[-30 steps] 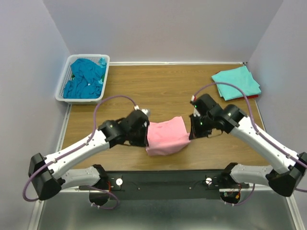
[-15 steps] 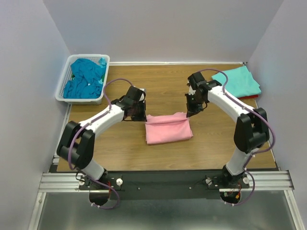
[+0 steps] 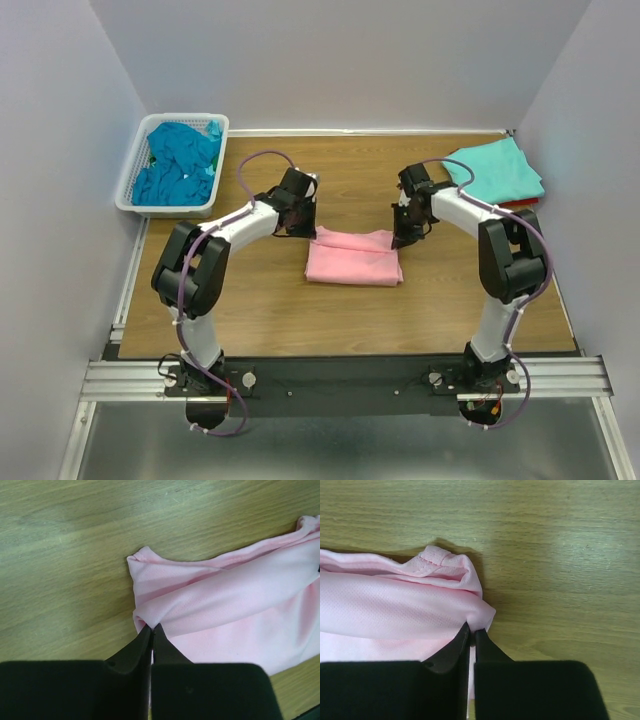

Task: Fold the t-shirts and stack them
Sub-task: Fold the tshirt

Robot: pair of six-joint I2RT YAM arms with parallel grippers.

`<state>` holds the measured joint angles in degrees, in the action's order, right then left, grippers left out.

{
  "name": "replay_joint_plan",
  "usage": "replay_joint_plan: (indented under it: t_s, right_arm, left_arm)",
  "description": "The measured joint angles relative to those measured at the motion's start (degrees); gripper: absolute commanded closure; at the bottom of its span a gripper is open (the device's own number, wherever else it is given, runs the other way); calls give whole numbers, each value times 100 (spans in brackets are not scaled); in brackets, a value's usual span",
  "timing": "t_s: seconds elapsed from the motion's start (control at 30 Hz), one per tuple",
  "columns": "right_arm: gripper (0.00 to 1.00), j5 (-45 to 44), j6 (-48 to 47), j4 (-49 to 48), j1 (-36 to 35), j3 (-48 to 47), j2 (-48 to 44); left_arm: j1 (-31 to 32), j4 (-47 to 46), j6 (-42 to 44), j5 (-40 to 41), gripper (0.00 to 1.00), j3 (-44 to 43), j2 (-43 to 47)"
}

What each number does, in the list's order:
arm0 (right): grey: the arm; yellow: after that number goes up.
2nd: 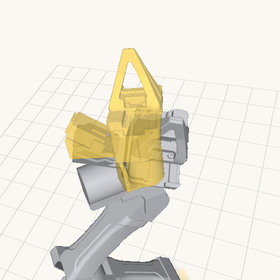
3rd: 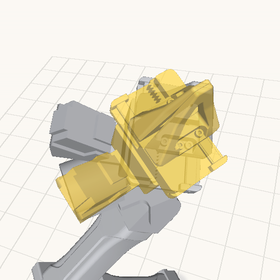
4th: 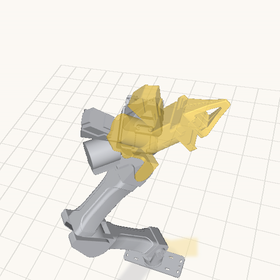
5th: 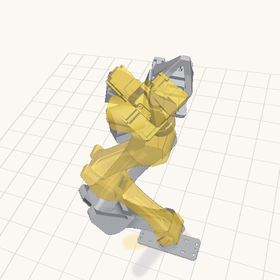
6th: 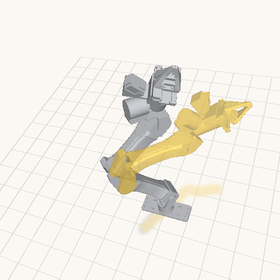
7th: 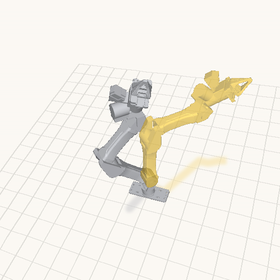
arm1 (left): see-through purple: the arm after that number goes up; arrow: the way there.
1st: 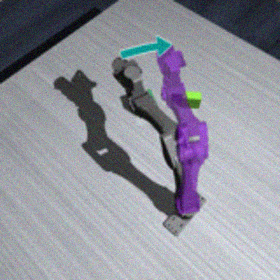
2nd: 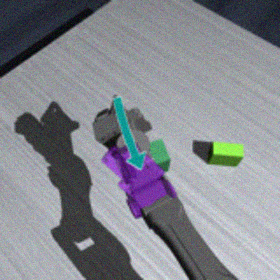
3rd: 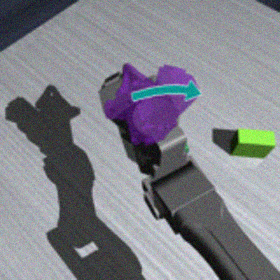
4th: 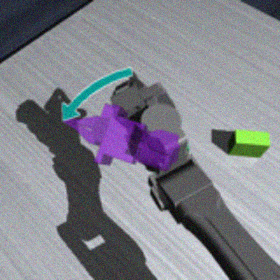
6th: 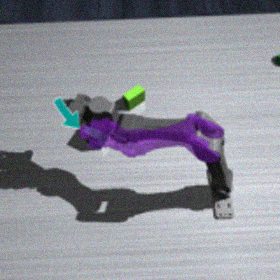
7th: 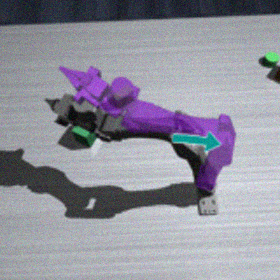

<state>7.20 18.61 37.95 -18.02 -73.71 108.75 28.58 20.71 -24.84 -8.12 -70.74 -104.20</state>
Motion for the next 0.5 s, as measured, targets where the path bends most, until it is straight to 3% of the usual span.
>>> replay_joint_plan:
  t_s: [0.1,0.2,0.37,0.5]
  right_arm:
    - [52,-28,24,-114,0,74,-74]
    - [42,-136,15,-151,2,190,-289]
    - [42,-269,-144,-177,2,315,-1338]
    - [55,197,-278,-531,11,444,-2234]
  left_arm:
    - [0,-44,31,109,57,0,-50]
    - [-9,-46,83,254,49,0,11]
    - [37,-26,96,481,49,310,859]
    - [238,-195,-7,553,62,903,2105]
